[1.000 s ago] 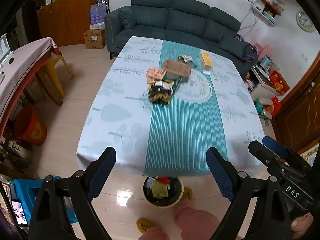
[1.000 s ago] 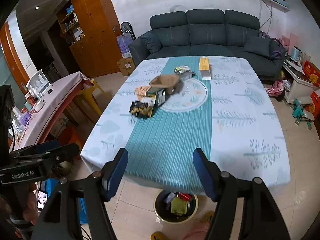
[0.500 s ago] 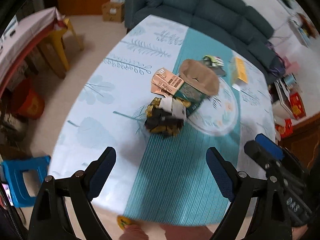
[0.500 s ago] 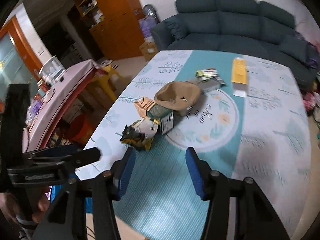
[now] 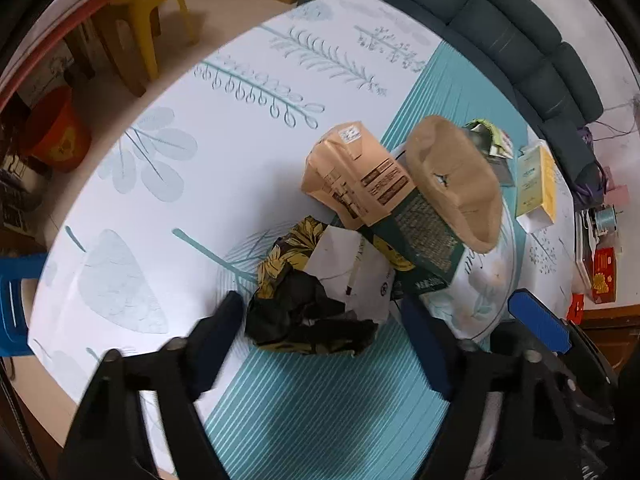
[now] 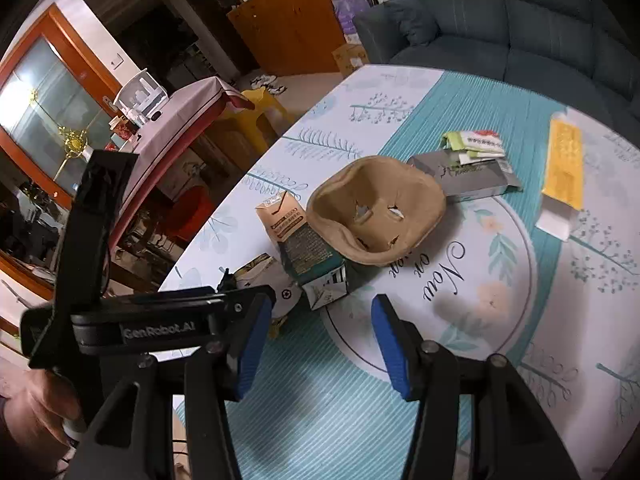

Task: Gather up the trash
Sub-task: 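Grasp the crumpled black-gold wrapper with the left gripper while the right grasps the green-tan drink carton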

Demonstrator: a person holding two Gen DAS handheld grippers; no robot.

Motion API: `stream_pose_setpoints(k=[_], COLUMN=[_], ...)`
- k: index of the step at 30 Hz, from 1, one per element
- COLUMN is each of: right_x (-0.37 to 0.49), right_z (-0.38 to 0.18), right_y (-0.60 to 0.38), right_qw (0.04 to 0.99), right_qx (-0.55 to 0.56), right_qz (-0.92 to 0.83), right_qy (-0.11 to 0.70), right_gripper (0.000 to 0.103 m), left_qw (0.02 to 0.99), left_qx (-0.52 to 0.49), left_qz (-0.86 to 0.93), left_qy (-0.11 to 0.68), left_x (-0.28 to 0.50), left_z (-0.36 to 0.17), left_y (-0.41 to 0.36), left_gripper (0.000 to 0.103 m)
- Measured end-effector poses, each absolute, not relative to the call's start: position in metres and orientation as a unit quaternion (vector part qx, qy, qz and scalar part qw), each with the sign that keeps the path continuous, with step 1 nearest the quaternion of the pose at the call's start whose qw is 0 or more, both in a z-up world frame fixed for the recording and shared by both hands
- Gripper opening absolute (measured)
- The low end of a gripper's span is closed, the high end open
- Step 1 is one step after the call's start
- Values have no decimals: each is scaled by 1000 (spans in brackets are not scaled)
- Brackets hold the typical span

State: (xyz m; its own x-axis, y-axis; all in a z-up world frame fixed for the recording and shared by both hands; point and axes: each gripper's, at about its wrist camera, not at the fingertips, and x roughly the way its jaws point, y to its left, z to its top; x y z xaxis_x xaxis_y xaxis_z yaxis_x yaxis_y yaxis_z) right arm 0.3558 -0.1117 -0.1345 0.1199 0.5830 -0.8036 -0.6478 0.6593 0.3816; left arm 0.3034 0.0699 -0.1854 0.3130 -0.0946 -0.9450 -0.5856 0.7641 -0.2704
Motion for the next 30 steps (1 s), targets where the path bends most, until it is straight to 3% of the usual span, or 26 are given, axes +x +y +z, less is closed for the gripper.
stream_pose_setpoints(k=[9, 30], right_x=[366, 365], right_z=[-157, -177], right_y=[-100, -48], right_qw=[720, 735], right_qx=[-27, -110], right_qz=[430, 448], right_qy=[545, 496], right_gripper=[53, 53], left_qw=[749, 743], left_qx=[-345, -358], left_qz=[161, 226], left_qy=[542, 518], left_x=[294, 228], left_z=[-195, -181], left_y=[81, 102], left_gripper=[56, 56])
